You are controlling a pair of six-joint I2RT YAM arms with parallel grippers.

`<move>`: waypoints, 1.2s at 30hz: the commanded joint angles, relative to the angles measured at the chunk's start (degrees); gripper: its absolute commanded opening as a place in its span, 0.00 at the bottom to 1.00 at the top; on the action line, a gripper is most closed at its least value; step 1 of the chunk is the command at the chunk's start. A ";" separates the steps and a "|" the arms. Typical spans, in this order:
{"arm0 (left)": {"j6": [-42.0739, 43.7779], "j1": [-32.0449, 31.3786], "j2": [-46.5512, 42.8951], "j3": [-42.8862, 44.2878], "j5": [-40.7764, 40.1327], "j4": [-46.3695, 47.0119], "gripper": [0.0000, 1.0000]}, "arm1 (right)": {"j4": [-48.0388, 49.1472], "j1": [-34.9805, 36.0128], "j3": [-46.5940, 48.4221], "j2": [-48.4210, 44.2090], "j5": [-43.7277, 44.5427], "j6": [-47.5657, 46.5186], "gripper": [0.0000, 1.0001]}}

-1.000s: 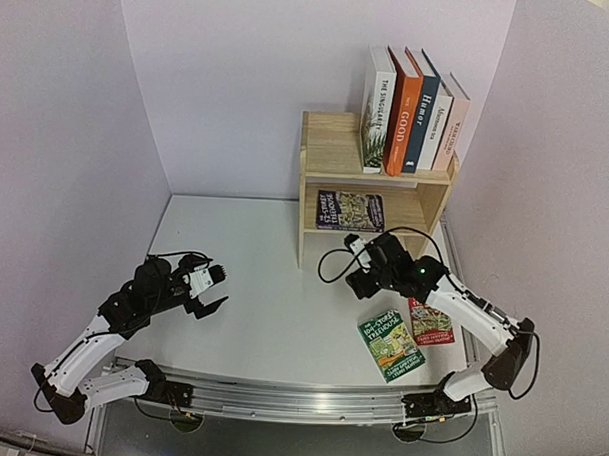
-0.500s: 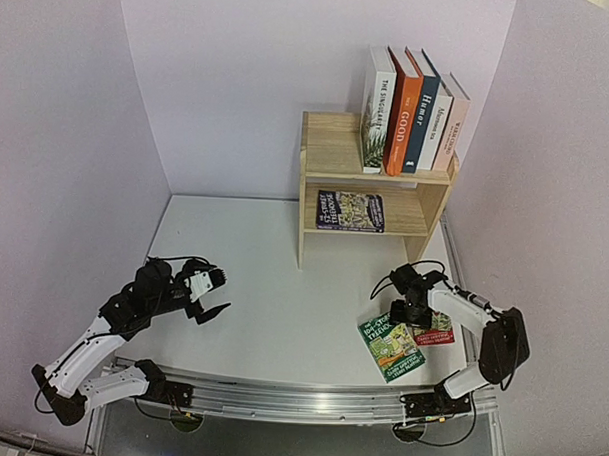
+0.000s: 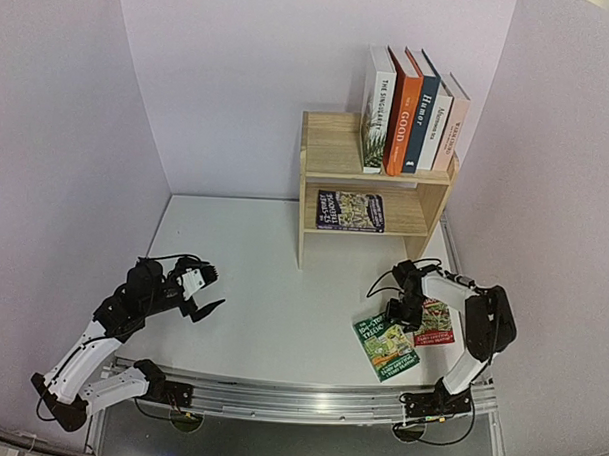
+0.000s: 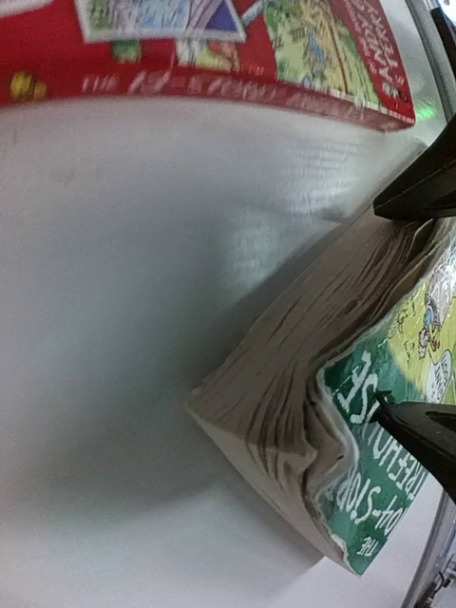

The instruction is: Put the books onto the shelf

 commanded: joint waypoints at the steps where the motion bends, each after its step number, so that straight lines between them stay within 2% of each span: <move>1: -1.06 0.68 -0.80 0.91 1.02 -0.32 0.99 | 7.77 5.32 0.73 8.10 -8.75 1.89 0.58; 2: -1.03 0.75 -0.78 0.96 1.00 -0.30 0.99 | 8.28 6.35 1.15 9.33 -9.46 2.48 0.53; 4: -0.97 0.83 -0.71 0.92 0.95 -0.23 0.99 | 9.79 8.18 1.74 11.43 -10.46 3.46 0.30; 5: -0.98 0.89 -0.71 0.89 0.89 -0.20 0.99 | 10.47 9.38 2.25 12.18 -10.62 3.67 0.21; 8: -1.57 1.09 -0.68 0.79 0.93 -0.56 1.00 | 12.59 13.65 5.09 13.59 -11.16 3.15 0.03; 9: -1.98 1.16 -0.63 0.68 1.31 -0.82 1.00 | 13.12 15.74 6.66 13.76 -10.91 2.40 0.00; 13: -6.23 1.37 -0.38 -0.02 6.24 -2.59 1.00 | 15.45 23.66 14.43 12.43 -7.11 -1.63 0.00; 19: -22.68 1.54 2.65 -4.90 21.70 -0.93 1.00 | 21.43 32.04 22.93 10.36 -0.70 -6.63 0.00; 23: -31.05 1.53 8.78 -7.15 23.80 1.95 1.00 | 23.38 36.68 27.75 11.94 2.62 -9.68 0.00; 27: -32.76 1.59 13.46 -9.43 20.35 7.27 1.00 | 27.66 39.86 28.71 11.69 4.08 -12.51 0.00; 31: -32.55 2.56 18.97 -9.41 19.72 8.66 1.00 | 30.45 41.44 28.83 9.86 5.38 -14.95 0.00; 36: -31.56 4.71 22.75 -8.97 23.30 8.89 1.00 | 33.47 42.36 26.76 7.12 5.38 -16.05 0.00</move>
